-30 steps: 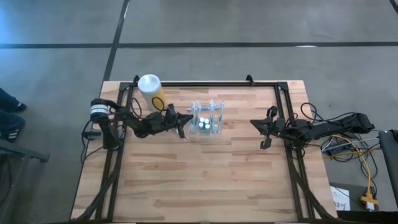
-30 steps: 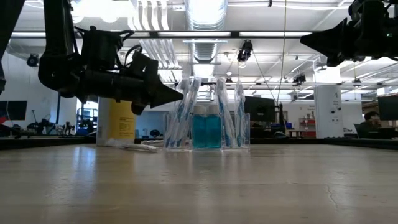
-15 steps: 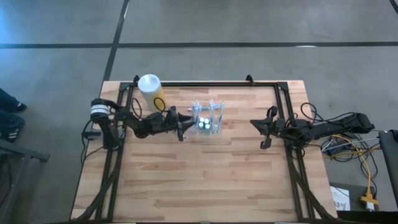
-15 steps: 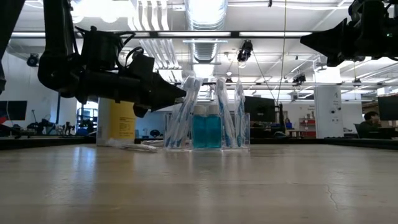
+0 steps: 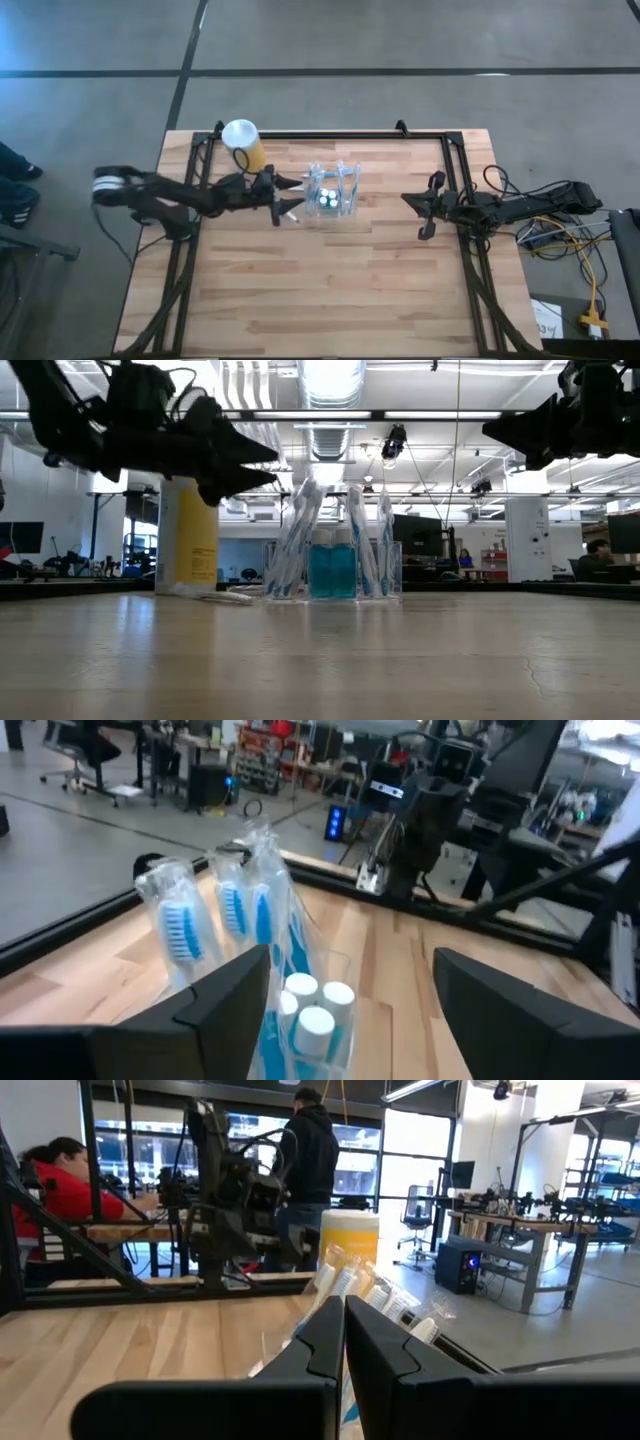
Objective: Pick & Place toothbrushing station
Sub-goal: Put the bottom purple toothbrush into the right section of the transparent organizer
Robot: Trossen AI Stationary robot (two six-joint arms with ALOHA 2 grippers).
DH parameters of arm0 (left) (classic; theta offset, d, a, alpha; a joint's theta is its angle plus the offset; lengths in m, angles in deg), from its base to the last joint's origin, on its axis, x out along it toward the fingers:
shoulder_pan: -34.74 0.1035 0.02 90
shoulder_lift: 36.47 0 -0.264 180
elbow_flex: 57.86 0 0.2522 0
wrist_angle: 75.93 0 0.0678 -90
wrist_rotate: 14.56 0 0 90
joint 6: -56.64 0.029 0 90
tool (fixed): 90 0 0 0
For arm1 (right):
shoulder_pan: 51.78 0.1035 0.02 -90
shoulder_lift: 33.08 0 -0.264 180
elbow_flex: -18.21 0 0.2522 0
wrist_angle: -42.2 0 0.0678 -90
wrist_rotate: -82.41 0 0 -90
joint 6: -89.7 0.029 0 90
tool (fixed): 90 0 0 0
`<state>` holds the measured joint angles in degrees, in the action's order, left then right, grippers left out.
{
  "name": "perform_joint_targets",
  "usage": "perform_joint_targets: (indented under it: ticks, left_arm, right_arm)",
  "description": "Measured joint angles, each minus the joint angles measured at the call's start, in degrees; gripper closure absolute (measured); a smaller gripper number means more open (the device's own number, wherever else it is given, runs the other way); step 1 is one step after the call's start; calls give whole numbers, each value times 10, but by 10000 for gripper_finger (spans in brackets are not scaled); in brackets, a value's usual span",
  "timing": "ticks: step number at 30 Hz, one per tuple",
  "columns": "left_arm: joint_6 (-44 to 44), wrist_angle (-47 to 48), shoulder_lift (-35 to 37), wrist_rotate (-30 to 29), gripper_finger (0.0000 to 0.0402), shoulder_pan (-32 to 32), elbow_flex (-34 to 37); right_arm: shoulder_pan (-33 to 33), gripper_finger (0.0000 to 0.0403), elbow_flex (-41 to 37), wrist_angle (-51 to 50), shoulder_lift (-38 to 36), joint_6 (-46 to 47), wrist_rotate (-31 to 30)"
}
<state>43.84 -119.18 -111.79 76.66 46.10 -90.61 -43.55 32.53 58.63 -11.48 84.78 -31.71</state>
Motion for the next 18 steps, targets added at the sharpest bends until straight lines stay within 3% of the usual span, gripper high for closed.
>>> perform_joint_targets:
  ticks: [11,14,18]
  left_arm:
    - [77,459,300,13,138,-1,-35]
    - [96,582,333,13,176,-1,-54]
    - [106,673,333,18,275,-1,-76]
  right_arm:
    - [0,394,0,1,3,16,0]
    - [0,394,0,1,3,18,0]
    - [0,394,0,1,3,18,0]
